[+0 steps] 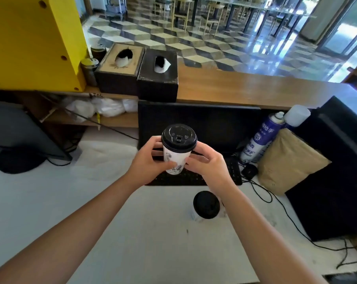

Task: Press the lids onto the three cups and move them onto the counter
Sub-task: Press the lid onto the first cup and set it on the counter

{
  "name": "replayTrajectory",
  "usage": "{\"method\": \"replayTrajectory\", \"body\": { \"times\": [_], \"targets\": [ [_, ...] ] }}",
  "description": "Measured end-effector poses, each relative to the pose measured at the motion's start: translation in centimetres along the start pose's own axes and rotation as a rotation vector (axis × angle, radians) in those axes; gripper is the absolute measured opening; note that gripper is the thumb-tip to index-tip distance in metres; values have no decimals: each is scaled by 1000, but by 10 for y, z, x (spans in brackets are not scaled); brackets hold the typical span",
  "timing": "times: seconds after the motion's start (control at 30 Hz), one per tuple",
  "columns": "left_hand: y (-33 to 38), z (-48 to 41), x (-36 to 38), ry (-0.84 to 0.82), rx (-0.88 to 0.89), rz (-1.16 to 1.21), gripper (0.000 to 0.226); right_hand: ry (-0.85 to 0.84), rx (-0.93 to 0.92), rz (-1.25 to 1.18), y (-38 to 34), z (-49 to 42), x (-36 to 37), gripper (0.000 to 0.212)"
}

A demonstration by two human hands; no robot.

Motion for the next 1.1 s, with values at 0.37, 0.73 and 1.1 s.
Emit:
{"method": "replayTrajectory", "body": {
  "times": [0.37,0.73,1.1],
  "targets": [
    [99,-112,3,142,186,-132,65,88,-146,-29,-78,-72,-111,48],
    [125,-206,12,191,151,-240,61,170,-147,42,-84,-146,-173,52],
    [96,-235,18,270,70,-237,62,104,-69,128,-59,-174,-180,50]
  ]
}}
Point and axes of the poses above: each hand's wrist, its own z-axis away from the middle knuckle, its own x-axis out of the palm, y = z × x, the point moved 2 cm from there along -z, towards the middle knuckle, and after that the axes turned 15 degrees about -y, right-handed, at the moved point
